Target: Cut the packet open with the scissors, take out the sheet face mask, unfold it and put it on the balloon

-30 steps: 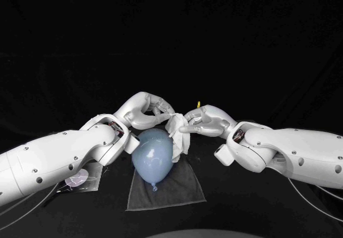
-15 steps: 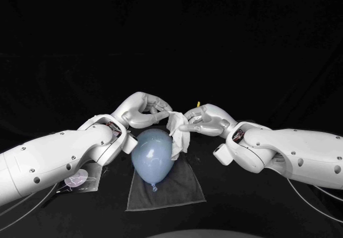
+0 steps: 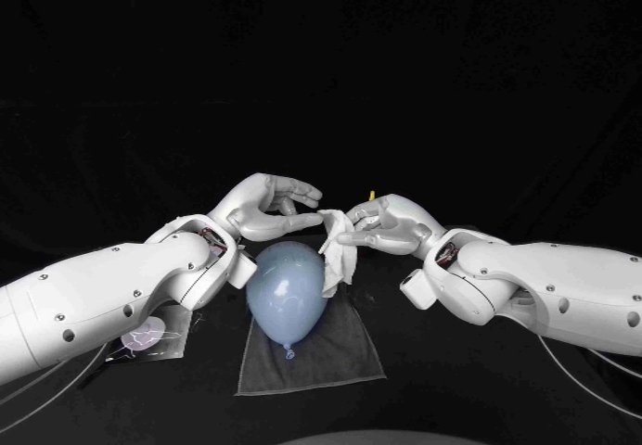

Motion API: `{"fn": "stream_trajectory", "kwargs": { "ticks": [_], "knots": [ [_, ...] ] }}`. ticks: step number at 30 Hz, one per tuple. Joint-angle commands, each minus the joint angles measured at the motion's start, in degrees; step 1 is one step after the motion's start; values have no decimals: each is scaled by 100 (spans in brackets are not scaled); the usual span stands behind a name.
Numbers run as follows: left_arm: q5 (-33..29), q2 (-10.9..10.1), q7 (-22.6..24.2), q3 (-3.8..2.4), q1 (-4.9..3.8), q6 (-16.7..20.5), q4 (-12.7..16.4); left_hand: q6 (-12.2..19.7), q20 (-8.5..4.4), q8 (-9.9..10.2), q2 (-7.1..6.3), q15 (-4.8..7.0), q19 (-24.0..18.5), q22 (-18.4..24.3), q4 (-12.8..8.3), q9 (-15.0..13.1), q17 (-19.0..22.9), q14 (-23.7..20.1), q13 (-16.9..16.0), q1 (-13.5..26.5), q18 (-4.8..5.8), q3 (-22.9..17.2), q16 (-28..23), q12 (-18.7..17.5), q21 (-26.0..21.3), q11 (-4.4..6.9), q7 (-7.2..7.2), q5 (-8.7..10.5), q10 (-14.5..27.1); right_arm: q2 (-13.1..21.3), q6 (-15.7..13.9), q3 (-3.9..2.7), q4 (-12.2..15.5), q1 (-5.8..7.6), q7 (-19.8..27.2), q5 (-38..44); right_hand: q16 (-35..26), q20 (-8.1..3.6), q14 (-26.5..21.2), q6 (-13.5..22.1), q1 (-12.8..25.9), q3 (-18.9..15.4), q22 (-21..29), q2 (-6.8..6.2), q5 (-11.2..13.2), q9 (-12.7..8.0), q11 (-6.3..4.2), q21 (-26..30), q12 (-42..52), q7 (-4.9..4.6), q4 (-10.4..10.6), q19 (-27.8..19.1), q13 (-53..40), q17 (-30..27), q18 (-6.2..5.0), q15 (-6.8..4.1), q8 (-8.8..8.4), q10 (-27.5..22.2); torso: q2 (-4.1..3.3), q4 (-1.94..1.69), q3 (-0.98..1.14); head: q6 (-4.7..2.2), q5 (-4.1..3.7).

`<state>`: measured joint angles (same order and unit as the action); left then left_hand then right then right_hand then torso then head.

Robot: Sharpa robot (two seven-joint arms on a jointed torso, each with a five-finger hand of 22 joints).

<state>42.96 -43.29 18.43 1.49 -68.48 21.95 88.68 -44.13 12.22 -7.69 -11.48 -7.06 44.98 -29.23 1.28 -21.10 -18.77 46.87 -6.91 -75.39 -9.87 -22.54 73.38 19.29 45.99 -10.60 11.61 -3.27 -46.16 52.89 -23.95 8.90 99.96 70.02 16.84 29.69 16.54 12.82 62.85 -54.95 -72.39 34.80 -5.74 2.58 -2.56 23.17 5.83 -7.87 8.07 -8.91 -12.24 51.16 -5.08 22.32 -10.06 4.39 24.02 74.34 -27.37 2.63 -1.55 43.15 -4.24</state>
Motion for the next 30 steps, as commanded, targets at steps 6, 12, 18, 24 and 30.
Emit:
{"fn": "stream_trajectory", "kwargs": {
  "ticks": [6,12,18,24,30],
  "knots": [
    [62,25,-183,-5,-5,-343,-12,180,109,146,341,-91,208,390,715,220,177,-197,205,-925,-64,2047,52,286,-449,-129,314,31,535,0,-5,-6,31,-3,47,124,37,-5,37,-49,-15,25,-9,38,-19,11,-70,-23,26,3,-5,25,-9,12,-56,-2,33,131,-2,4,1,0,-14],
    [261,41,-286,-5,-5,-560,-6,20,107,44,268,-105,303,442,1445,240,214,-191,267,-1325,-62,2708,235,460,-468,-111,329,39,644,-6,5,-6,35,-4,43,147,37,-5,37,-49,-15,25,-9,38,-19,11,-70,-23,26,3,-5,25,-9,12,-56,-2,33,131,0,3,1,0,-13],
    [329,71,-328,-5,-5,-642,-44,-111,84,-76,405,-66,339,439,1531,240,223,-192,270,-1467,-63,2747,319,542,-445,-73,249,45,621,-13,57,-6,47,-5,33,181,37,-8,40,-54,-18,29,-12,37,-20,12,-73,-28,27,5,-10,27,-9,15,-56,-4,34,137,1,2,0,0,-3],
    [312,120,-310,-5,-5,-630,-90,-316,37,-223,694,-4,369,430,1490,232,244,-165,265,-1593,-66,2700,379,643,-416,1,147,48,513,-25,130,-6,81,-9,16,230,37,-9,41,-56,-19,30,-13,36,-20,12,-74,-30,26,6,-12,28,-9,16,-56,-5,34,138,-2,2,-4,-5,10],
    [219,137,-280,-6,-5,-620,-129,-432,-5,-294,927,42,399,412,1476,245,262,-115,265,-1688,-65,2656,419,711,-377,50,98,48,400,-27,155,-6,129,-14,6,257,37,-9,41,-56,-19,30,-13,36,-20,12,-74,-30,26,6,-12,28,-9,16,-56,-5,34,138,1,1,-1,-6,15]
  ]
}}
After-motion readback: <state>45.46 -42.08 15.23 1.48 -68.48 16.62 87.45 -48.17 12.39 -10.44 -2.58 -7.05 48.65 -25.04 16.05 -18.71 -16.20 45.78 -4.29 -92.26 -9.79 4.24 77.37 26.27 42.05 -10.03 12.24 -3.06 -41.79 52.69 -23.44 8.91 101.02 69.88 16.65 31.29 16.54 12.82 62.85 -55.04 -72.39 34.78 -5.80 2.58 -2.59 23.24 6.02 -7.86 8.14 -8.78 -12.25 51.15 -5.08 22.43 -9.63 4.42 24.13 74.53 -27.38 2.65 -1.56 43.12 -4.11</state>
